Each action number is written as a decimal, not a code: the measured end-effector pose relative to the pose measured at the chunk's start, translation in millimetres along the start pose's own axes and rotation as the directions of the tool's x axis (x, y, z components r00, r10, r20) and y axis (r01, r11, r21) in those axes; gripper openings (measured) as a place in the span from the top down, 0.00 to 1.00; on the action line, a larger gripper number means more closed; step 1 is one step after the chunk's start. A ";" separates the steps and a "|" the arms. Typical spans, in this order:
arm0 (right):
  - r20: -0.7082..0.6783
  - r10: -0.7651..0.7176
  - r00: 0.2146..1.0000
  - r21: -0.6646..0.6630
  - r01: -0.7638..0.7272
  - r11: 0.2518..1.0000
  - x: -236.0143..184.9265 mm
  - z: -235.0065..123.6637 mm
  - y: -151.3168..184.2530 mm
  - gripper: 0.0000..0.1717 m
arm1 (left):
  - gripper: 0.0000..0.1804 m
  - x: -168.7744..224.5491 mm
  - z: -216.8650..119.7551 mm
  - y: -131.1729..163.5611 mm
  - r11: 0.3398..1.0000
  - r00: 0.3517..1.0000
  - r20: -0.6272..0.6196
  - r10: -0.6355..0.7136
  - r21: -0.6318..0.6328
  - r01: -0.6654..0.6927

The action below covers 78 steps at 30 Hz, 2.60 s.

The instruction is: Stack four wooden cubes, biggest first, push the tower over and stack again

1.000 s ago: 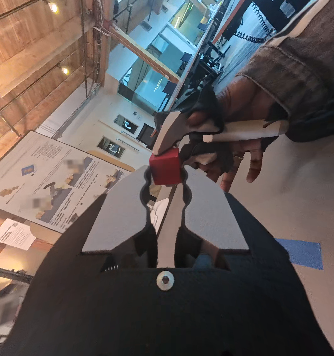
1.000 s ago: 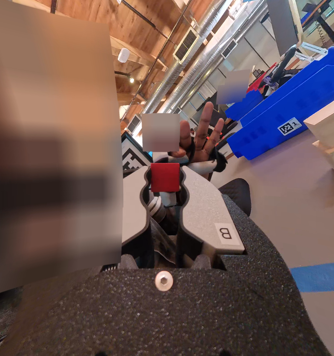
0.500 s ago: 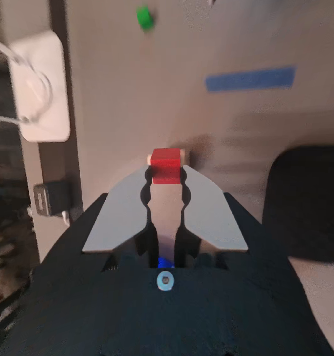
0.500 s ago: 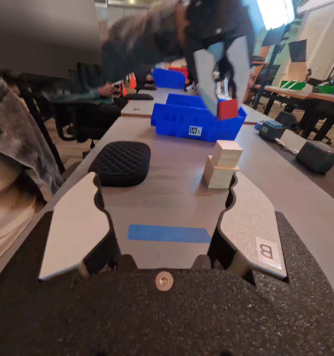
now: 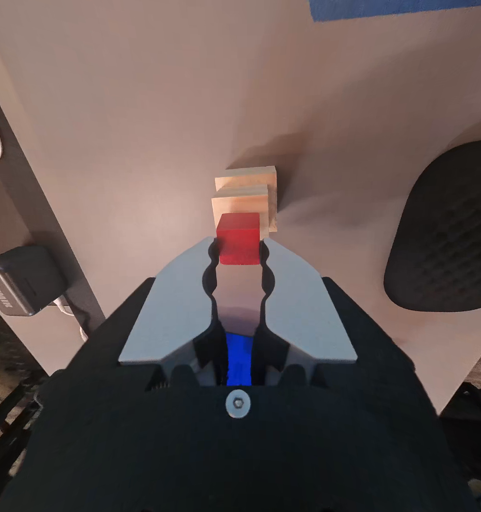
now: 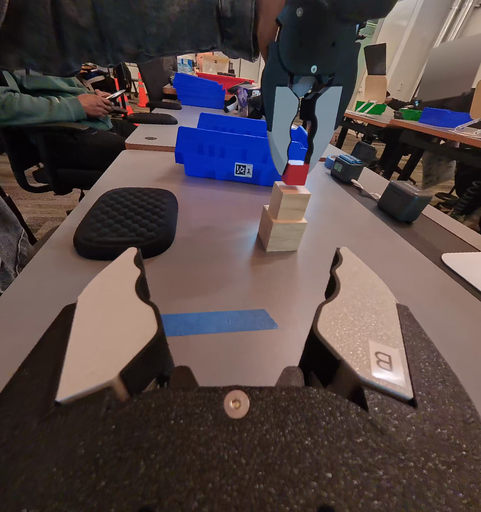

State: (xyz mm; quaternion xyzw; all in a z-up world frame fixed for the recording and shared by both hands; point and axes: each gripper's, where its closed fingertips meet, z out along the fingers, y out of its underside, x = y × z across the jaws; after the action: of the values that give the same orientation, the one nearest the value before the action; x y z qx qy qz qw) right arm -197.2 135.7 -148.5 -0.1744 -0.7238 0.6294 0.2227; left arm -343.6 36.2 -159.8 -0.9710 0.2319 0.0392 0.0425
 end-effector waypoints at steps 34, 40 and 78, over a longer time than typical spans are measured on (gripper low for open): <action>0.004 -0.003 1.000 -0.022 0.003 1.000 0.6 0.5 4.4 0.29 | 0.84 -0.2 6.3 -3.8 0.999 0.999 0.013 -0.039 0.013 0.039; 0.004 0.000 1.000 -0.023 0.000 1.000 1.0 0.1 4.6 0.29 | 0.80 -0.7 4.5 -4.9 0.998 0.998 0.016 -0.054 0.027 0.054; 0.315 0.038 0.948 -0.793 0.241 0.560 160.9 -63.4 128.0 0.79 | 0.52 106.5 -54.1 -115.3 0.149 0.700 0.158 -0.697 0.986 -0.074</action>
State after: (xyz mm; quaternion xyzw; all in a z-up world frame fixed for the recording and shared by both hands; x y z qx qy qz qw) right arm -301.5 293.0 -251.6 -0.1188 -0.9664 0.2242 0.0410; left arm -193.5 85.6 -108.8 -0.6834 -0.0487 0.1811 0.7055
